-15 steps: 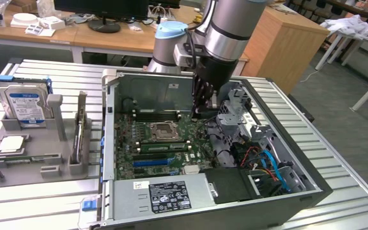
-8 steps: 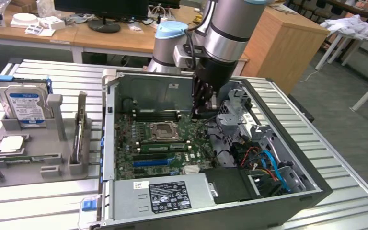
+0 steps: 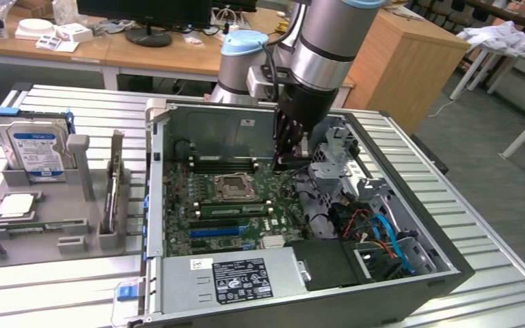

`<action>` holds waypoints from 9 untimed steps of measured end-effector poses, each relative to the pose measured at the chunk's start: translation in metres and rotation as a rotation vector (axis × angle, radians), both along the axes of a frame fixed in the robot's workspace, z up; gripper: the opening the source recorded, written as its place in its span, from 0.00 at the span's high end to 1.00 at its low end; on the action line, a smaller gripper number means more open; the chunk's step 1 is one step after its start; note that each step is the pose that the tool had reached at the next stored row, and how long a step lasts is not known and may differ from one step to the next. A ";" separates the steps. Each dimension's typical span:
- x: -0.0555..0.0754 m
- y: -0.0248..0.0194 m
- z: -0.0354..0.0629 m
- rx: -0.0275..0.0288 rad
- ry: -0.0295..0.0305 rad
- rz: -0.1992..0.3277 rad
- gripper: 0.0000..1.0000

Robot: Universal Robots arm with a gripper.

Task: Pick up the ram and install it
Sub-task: 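Press down the ram until it locks into place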

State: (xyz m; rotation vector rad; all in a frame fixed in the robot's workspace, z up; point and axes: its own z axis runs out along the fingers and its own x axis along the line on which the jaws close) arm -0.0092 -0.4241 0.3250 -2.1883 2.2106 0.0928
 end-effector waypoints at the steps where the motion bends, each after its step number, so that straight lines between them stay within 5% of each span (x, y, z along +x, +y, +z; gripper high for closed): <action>1: 0.000 0.0000 -0.0003 0.0000 0.0000 0.000 0.89; 9: 0.000 0.0000 -0.0022 0.0000 0.0000 0.000 0.89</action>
